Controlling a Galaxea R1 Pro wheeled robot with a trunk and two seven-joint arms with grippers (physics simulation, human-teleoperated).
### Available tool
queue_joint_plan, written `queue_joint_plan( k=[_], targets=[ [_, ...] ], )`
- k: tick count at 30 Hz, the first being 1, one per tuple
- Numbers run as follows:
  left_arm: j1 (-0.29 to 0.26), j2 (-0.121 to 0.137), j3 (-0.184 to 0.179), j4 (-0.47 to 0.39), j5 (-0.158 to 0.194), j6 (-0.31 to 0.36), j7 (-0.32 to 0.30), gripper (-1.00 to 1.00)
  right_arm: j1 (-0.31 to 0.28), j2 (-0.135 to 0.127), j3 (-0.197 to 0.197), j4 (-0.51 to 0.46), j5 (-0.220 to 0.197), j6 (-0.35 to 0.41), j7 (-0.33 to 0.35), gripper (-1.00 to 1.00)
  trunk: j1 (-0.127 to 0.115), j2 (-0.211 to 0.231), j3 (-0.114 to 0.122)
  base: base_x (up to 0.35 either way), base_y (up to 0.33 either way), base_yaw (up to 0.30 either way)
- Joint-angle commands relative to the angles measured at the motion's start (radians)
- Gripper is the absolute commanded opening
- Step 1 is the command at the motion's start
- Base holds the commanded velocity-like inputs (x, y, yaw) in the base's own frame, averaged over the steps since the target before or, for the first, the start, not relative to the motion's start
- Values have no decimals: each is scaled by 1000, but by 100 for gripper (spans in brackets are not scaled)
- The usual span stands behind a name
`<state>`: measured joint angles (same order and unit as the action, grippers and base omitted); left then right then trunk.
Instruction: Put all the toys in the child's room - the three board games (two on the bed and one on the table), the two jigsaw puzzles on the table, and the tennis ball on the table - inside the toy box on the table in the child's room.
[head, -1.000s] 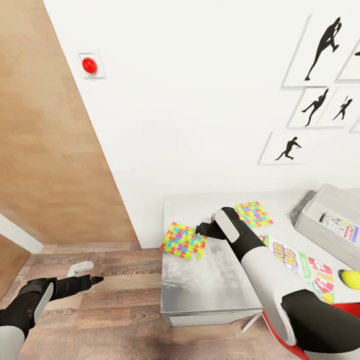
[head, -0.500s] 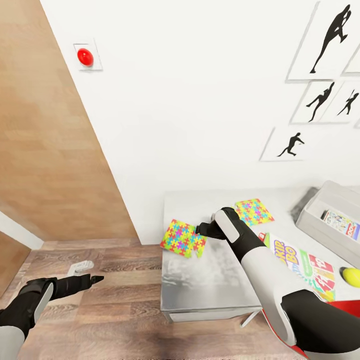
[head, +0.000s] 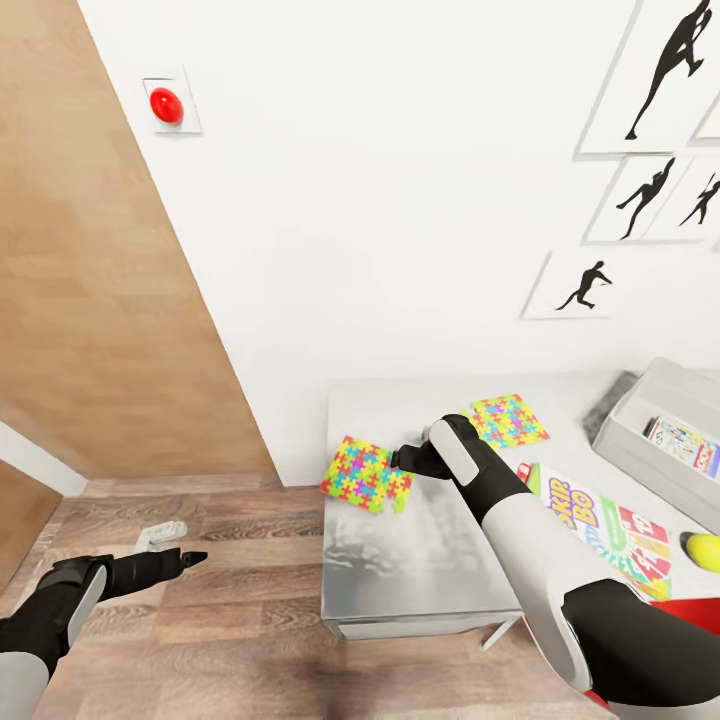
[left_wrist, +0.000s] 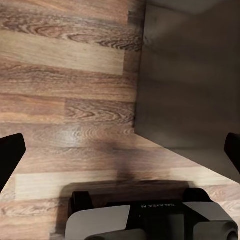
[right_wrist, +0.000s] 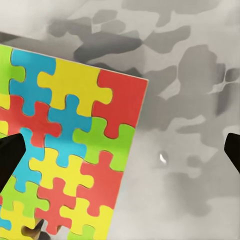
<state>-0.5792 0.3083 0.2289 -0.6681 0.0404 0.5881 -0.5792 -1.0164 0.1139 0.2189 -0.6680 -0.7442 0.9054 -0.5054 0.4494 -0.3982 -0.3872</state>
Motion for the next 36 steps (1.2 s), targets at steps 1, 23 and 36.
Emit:
queue_joint_plan(
  k=[1, 23, 36],
  targets=[
    [-1, 0, 3, -1, 4, 9, -2, 100, -1, 0, 3, -1, -10, 1, -10, 100, 1, -2, -2, 0, 27, 0],
    [-1, -1, 3, -1, 4, 7, -2, 100, -1, -1, 5, -5, -11, 1, -10, 100, 1, -2, -2, 0, 88, 0],
    [-1, -1, 3, -1, 4, 7, -2, 100, -1, -2, 6, -8, -11, 2, -10, 100, 1, -2, -2, 0, 1, 0]
  ],
)
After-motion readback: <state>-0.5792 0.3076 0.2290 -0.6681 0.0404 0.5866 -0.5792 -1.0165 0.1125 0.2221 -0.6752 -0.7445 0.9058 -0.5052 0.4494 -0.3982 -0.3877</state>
